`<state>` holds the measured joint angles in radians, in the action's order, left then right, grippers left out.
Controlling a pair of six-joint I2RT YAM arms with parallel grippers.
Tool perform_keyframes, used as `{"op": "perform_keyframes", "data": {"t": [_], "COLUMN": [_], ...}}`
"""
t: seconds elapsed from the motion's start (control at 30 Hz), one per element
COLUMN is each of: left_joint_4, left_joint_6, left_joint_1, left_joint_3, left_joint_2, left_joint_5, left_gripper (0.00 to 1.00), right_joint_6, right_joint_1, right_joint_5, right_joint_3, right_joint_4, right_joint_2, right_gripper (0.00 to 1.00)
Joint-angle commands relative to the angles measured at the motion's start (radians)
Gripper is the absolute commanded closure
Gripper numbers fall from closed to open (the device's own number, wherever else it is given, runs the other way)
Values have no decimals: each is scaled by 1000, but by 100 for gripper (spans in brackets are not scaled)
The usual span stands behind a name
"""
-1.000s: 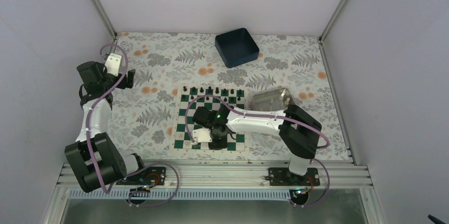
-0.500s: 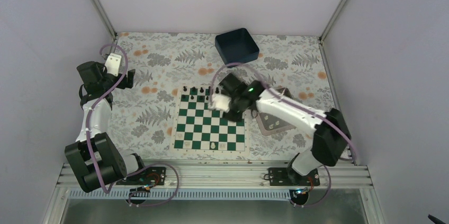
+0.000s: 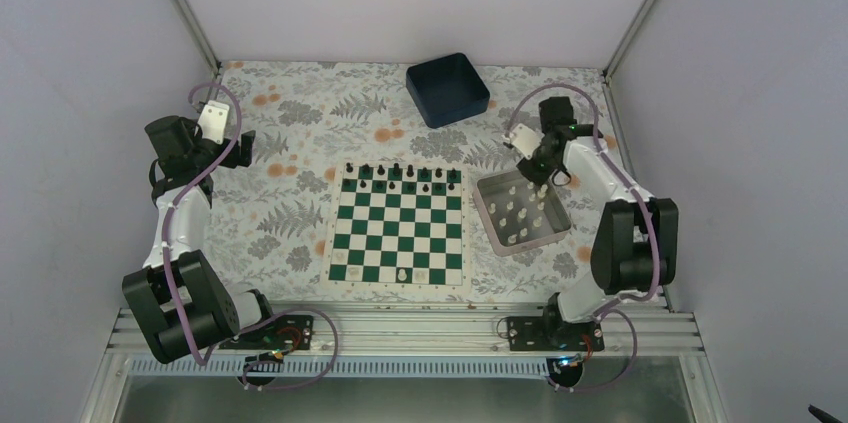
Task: Set up the chess pieces on the board
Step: Pick up the chess piece from the storage box.
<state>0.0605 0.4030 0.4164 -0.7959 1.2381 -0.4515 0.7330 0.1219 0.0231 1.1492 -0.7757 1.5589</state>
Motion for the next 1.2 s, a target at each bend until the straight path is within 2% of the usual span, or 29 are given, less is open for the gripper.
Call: {"op": "perform_keyframes", "data": {"t": [0.0, 0.17, 0.6, 0.8, 1.07, 1.17], "left_joint_4": [-22, -25, -28, -29, -28, -30], "left_joint_6": [-7, -9, -9, -10, -10, -10], "left_joint_1": [1, 1, 1, 1, 1, 1], "left_joint_3": [3, 7, 6, 4, 8, 10], "left_joint_2": [-8, -5, 6, 5, -1, -9], "left_joint_5": [-4, -8, -21, -20, -18, -14], "left_gripper": [0, 0, 0, 0, 0, 0], "right_joint_6": [70, 85, 136, 285, 469, 608], "right_joint_1": [-78, -109, -113, -112, -115, -122], "right_joint_5": [-36, -94, -106, -48, -118, -63], "right_joint_3": [3, -10, -43, -58, -66, -62], "right_joint_4": [47, 51, -10, -63, -126, -147], "right_joint_2": [41, 75, 57, -3, 32, 15], "right_gripper": [61, 63, 64, 59, 49, 48]}}
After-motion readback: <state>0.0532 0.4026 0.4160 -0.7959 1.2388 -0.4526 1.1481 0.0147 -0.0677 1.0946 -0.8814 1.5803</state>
